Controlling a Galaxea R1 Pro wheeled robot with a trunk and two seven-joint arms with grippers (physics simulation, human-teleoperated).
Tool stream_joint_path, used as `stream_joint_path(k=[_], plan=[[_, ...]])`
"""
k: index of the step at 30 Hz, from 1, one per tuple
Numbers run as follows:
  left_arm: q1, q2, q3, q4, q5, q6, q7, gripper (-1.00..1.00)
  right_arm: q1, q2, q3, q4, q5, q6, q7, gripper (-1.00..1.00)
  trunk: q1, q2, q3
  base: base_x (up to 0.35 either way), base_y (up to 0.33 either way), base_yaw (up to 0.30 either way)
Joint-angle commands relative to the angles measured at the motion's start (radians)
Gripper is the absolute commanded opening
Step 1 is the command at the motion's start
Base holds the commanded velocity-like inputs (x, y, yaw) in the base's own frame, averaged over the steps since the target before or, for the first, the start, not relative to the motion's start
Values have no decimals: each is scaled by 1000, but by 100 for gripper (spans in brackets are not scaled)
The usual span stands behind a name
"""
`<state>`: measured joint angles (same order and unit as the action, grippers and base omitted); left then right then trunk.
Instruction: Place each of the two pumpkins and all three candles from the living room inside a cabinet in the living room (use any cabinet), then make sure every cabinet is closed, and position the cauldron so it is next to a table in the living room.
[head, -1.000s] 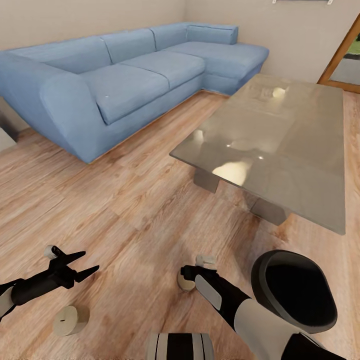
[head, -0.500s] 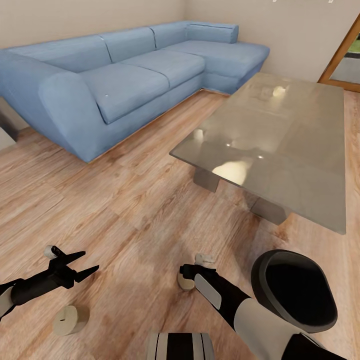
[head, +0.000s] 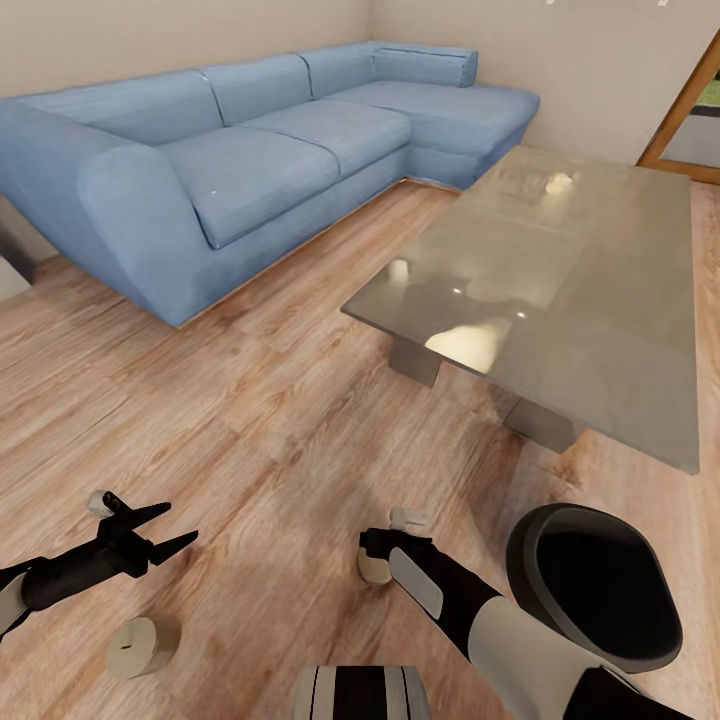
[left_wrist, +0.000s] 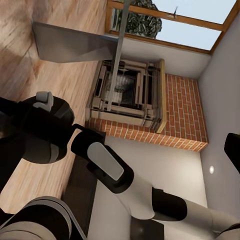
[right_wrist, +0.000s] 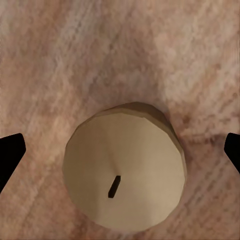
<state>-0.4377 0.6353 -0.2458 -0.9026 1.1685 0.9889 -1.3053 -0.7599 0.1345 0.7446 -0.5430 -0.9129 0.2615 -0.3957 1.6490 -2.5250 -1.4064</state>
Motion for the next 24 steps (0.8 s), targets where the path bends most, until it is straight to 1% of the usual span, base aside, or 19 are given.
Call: stream_joint_path(k=[1,9,14,16,21,23,24], plan=[[-1,1,-4,1,5,8,-3,100,-1,-1,6,-2,-6,2,-8,100,0,0,-1,0,0,0],[-1,2,-4,8,7,8,-3,100,-1,0,6,-2,-6,2,-8,100,0,0,-1,0,0,0],[-1,3,-3,6,8,8,-4,100,-1,0,7,-2,-6,2,-8,100,2,-1,-20,0,0,0],[-1,3,-3,3,8,8,-7,100,-1,0,7,-2,-6,2,-8,100,2,-1,-20,0,0,0],[-1,5,-4,1,0,8,-77,100,-1,0,7,-2,-6,2,-8,100,2,-1,-20,0,0,0],[-1,5,-4,1,-1,8,-90,100,-1,0,7,-2,-6,2,-8,100,2,-1,-20,0,0,0],[-1,6,-4,1,-2,8,-95,100,-1,0,8,-2,-6,2,-8,100,3,-2,-24,0,0,0]])
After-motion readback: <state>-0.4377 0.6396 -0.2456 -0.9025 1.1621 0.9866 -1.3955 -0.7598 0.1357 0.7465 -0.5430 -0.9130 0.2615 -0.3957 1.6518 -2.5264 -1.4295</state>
